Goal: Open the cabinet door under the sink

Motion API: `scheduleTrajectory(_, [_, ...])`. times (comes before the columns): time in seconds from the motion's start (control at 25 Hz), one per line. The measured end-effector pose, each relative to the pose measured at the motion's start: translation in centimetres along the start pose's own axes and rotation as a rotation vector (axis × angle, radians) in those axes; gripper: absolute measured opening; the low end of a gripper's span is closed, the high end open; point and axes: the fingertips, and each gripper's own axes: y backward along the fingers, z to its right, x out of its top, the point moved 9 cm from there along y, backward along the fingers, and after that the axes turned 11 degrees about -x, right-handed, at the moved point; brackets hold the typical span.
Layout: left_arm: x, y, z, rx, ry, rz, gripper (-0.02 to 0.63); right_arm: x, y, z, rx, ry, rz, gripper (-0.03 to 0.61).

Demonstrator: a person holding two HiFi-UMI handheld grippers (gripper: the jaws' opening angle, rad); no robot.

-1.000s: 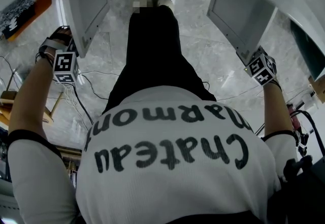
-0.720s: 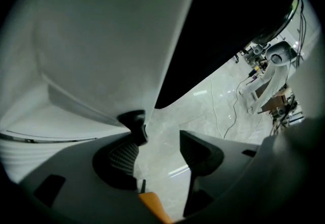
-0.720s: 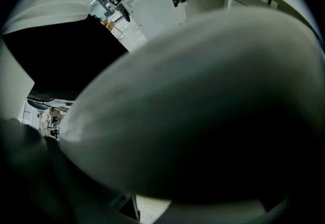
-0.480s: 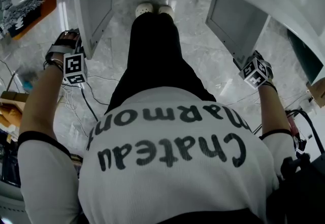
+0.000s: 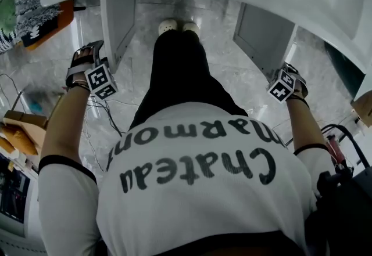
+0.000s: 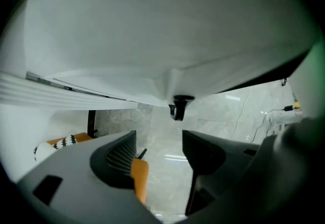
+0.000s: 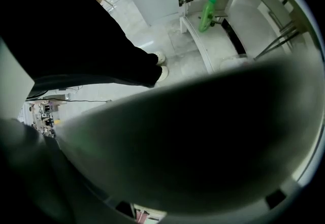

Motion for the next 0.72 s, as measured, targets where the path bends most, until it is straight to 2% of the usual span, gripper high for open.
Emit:
scheduleTrajectory(0.44, [0.2, 0.9, -0.1, -0.008, 0.099, 0.033, 0.264, -0.4, -0.1, 0.4, -0.024, 0.001, -0.053, 0.23])
scheduleTrajectory(0.56, [-0.6, 0.8, -0.4, -0.003, 0.159, 0.012, 0.264, -0.7, -0.1, 0.6, -0.026, -0.062, -0.073, 0.23])
scheduleTrajectory(0.72, [-1.1, 1.0, -0.8, 0.018, 0.168, -0.013, 0.264, -1.3, 0.5, 0.8, -0.044, -0.154, -0.084, 0.23])
